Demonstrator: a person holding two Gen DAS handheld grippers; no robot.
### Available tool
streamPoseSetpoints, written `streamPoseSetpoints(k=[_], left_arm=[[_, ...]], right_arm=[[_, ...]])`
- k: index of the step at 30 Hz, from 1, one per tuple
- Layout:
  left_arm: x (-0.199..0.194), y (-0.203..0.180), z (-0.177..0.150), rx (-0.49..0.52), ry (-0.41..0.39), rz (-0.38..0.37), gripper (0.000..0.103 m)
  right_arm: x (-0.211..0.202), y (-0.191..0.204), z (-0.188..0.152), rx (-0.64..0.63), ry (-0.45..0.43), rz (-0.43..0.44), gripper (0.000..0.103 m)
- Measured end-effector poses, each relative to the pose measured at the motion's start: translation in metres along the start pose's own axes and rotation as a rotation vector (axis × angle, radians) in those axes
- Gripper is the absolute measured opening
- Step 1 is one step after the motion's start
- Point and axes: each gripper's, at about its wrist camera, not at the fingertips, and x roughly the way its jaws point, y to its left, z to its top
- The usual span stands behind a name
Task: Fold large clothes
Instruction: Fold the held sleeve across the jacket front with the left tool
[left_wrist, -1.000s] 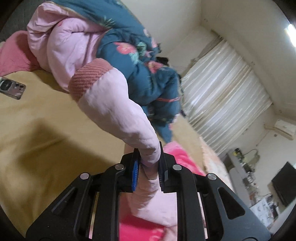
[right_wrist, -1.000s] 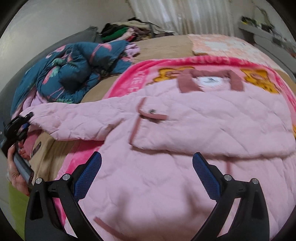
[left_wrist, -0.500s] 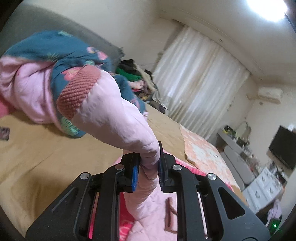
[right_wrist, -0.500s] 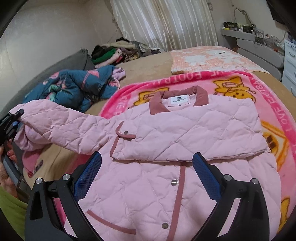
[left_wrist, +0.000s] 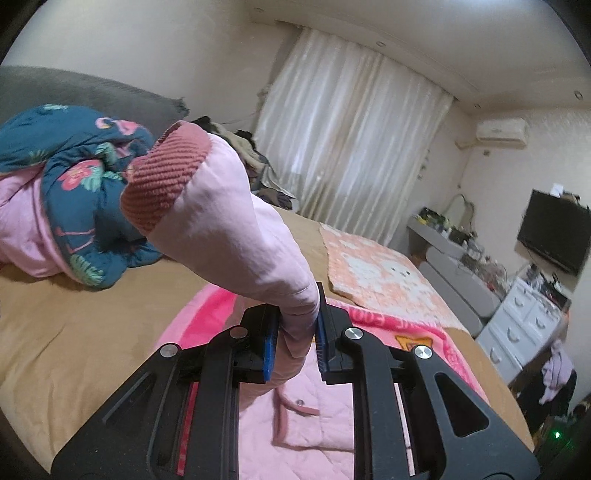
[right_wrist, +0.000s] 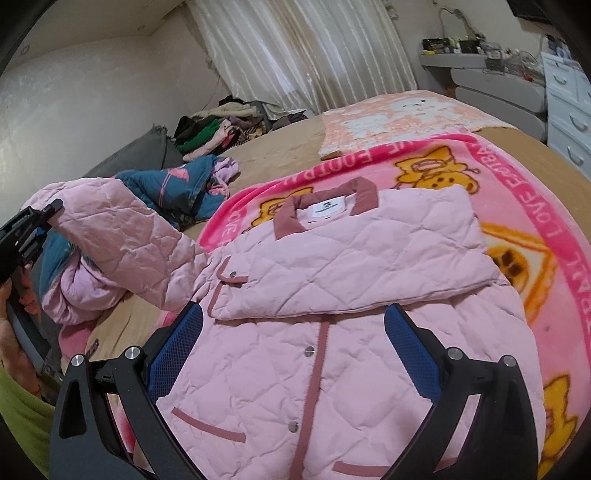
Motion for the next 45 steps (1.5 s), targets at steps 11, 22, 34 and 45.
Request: streamPoseSetpoints(k=[11,22,34,45], left_arm=[[0.02,-0.069,-0.027,0.102,0.069,-0.092,0.01],[0.047,-0.121,-0.062,0.187,0.154,-0.142,0.01],[0.087,-0.165,-0.126,0.266,0.304,-0.175,0.011],[0.126,-0.19,-0.2,0.376,0.472,-0.187,0.015]], right_arm=[[-0.027,-0.041,-0.002,0.074,-0.046,-0.016,0.098],[-0.046,-0.081,-0.005,0.124,-0.077,-0.065,0.098],[-0.058,-0.114,-0.006,0.186,-0.102,-0.087,0.098],[-0.055,-0.139,-0.015,0.249,-0.093,-0.121,0.098]])
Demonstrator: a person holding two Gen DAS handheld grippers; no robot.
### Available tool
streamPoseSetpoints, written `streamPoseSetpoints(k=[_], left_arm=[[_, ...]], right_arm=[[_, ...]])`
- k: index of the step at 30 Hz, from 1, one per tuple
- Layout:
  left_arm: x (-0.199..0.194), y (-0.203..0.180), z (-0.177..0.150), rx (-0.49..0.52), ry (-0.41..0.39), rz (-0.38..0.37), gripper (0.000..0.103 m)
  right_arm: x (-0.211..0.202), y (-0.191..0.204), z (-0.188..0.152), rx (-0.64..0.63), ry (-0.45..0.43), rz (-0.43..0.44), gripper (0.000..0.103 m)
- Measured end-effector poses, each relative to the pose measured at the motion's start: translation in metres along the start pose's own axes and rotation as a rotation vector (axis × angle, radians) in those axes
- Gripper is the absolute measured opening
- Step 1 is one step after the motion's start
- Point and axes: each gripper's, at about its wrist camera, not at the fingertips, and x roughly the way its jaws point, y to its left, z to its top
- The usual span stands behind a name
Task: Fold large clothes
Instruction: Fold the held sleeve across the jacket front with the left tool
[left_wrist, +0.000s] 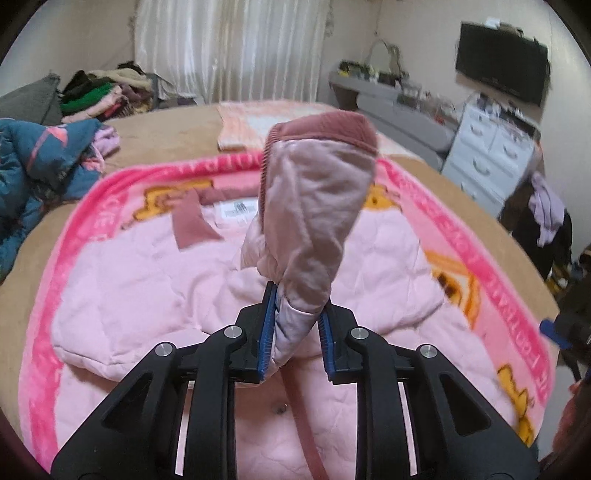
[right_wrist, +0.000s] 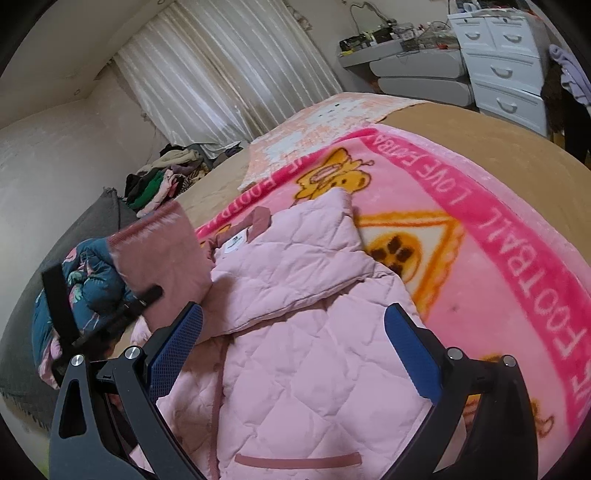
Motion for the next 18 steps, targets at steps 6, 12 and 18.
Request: streamPoseSetpoints(k=[6,12,18], left_arm=[[0.021,-0.015,-0.018,0.065,0.086,-0.033,0.04],[0.03,-0.025,-0.043,0.131,0.214,-0.008,0.077],[0.005,0.001,-0.048,0.042,0.208,-0.052,0.094]], right_arm=[[0.006,-0.012,-0.002,0.032,0.018,-0.003,0.098],[0.011,-0.009,-0.004,0.027,0.031,-0.002,0.098],[0.029,-0.001,-0.012,0.018,0.074,-0.008,0.098]])
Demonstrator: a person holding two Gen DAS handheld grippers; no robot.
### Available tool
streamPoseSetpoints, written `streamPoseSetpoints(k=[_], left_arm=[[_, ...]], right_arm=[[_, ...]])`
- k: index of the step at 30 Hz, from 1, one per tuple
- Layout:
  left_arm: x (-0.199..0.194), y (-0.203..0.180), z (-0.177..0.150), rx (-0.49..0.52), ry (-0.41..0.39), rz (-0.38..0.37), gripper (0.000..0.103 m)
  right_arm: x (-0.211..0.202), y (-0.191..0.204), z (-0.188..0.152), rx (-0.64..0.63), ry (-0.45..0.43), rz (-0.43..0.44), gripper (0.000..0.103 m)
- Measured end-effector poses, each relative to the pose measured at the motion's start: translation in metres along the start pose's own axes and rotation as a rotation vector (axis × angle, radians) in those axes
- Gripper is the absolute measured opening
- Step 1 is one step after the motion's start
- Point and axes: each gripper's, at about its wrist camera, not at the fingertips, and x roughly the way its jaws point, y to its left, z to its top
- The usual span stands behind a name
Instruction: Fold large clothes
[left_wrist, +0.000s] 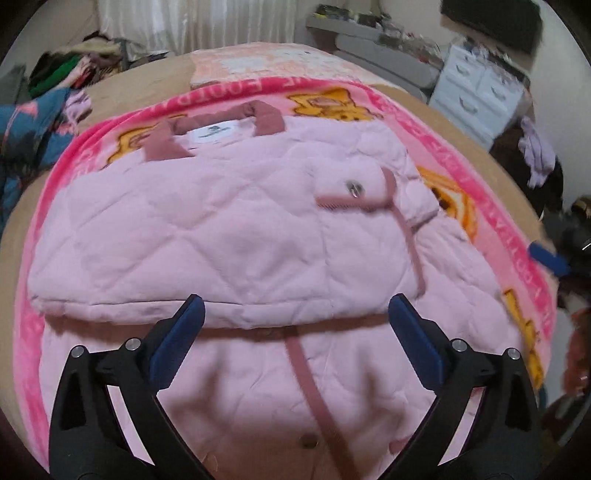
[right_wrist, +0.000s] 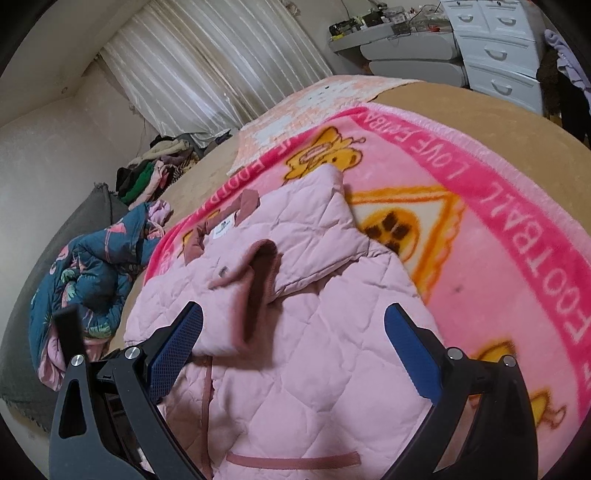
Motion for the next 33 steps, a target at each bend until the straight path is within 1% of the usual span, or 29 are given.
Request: streamPoseSetpoints(k=[3,5,8,11,12,15,19,22,26,27,28,29,31,32,33], left_arm=[[-0.018,0.023,0.0,-0.053,-0.031,0.031,0.094],[-0.03,0.043,0.001,-0.089,-0.058,0.069,0.094],[-0.051,0.068,-0.002,-0.112,-0.111,0.183,0.094],[-0.071,0.092,-0.007,-0.14,-0.143,0.259,0.094],[-0.076,0.099,-0.008,-0.151,-0.152,0.273,0.094],[-0.089,0.122,-0.012,-0.201,-0.176,0.294,0.094],[-0.092,0.147,-0.019,-0.267,-0.182,0.304,0.094],[-0.091,0.165,-0.028,-0.334,-0.182,0.305,0.094],[-0.087,0.177,-0.041,-0.381,-0.173,0.29,0.094],[-0.086,0.179,-0.042,-0.383,-0.171,0.293,0.094],[-0.086,0.18,-0.043,-0.386,-0.168,0.294,0.094],[-0.085,0.182,-0.043,-0.389,-0.168,0.292,0.094],[-0.086,0.184,-0.044,-0.397,-0.173,0.287,0.094],[-0.087,0.185,-0.044,-0.4,-0.176,0.285,0.094],[-0.087,0.186,-0.044,-0.404,-0.179,0.283,0.094]], right_arm=[[0.015,0.009,-0.007,-0.008,0.045,0.013,0.098],[0.029,0.017,-0.015,-0.015,0.084,0.018,0.098],[0.048,0.028,-0.025,-0.034,0.127,0.013,0.098],[0.065,0.042,-0.035,-0.059,0.159,0.003,0.098],[0.069,0.045,-0.036,-0.063,0.166,0.003,0.098],[0.082,0.053,-0.042,-0.071,0.184,0.0,0.098],[0.098,0.061,-0.046,-0.069,0.21,0.013,0.098],[0.112,0.059,-0.047,-0.025,0.239,0.014,0.098],[0.126,0.054,-0.042,0.052,0.236,0.023,0.098],[0.127,0.053,-0.04,0.061,0.229,0.029,0.094],[0.129,0.054,-0.038,0.066,0.221,0.044,0.085],[0.13,0.054,-0.036,0.072,0.215,0.057,0.064],[0.127,0.055,-0.032,0.072,0.188,0.077,0.047],[0.124,0.059,-0.029,0.044,0.171,0.096,0.031],[0.121,0.066,-0.025,0.01,0.154,0.1,0.027]])
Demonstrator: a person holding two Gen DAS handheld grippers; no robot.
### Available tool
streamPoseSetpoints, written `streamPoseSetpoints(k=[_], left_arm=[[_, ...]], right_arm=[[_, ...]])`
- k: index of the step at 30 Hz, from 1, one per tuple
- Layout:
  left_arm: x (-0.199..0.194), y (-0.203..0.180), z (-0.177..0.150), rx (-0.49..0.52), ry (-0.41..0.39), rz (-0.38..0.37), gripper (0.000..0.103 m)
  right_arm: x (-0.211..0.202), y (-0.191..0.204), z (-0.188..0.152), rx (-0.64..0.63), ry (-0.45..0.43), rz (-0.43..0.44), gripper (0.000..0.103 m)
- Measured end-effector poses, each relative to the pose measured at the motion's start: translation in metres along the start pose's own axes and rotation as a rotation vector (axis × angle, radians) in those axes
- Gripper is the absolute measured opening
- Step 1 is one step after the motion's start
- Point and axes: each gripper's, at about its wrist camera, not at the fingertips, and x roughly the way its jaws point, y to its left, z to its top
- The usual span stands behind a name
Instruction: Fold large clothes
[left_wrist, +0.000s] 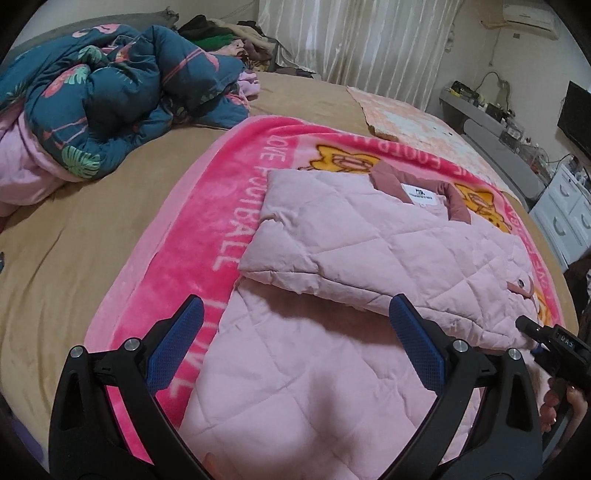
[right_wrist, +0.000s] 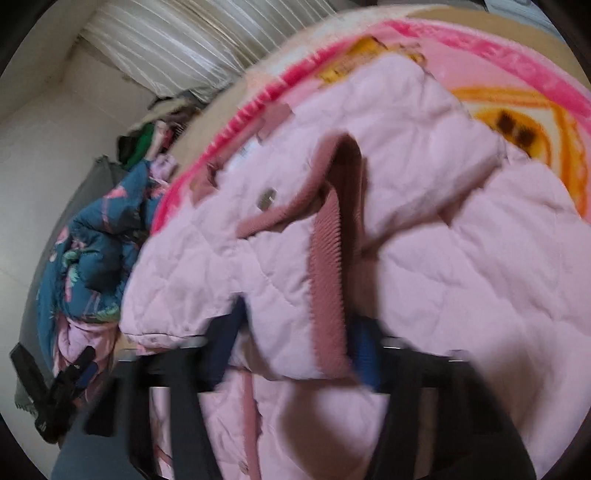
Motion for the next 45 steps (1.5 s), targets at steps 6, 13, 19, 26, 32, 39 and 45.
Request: streamPoseSetpoints(k=[6,13,19,26,32,39,45], left_arm=[[0.006,0.005,0.006,-0.042,0.005,-0.024,0.094],[0.016,-0.005,0.03,-0.046,0.002,-0.066,0.094],[0.038,-0.021,0.037,-0.033,0.039,-0.069,0.094],[0.058,-0.049,0.04,0.034,0.063,-0.073,0.094],[0.072,-0.072,0.047,0.08,0.075,-0.077,0.094],[0.081,-0.093,0.051,0.122,0.084,-0.092,0.094],[0.095,-0.102,0.051,0.152,0.113,-0.08,0.094]], right_arm=[[-0.032,0.064,0.048,-0.288,-0.112,0.023,0.019],[-0.067,0.103,0.118,-0.536,-0.273,-0.021,0.018],[-0.034,0.057,0.129,-0.506,-0.205,-0.099,0.018],[-0.005,0.015,0.111,-0.43,-0.138,-0.141,0.019],[0.007,0.002,0.099,-0.421,-0.091,-0.176,0.025],[-0.004,-0.004,0.099,-0.38,-0.13,-0.236,0.052],[-0.015,0.018,0.095,-0.443,-0.175,-0.23,0.053]])
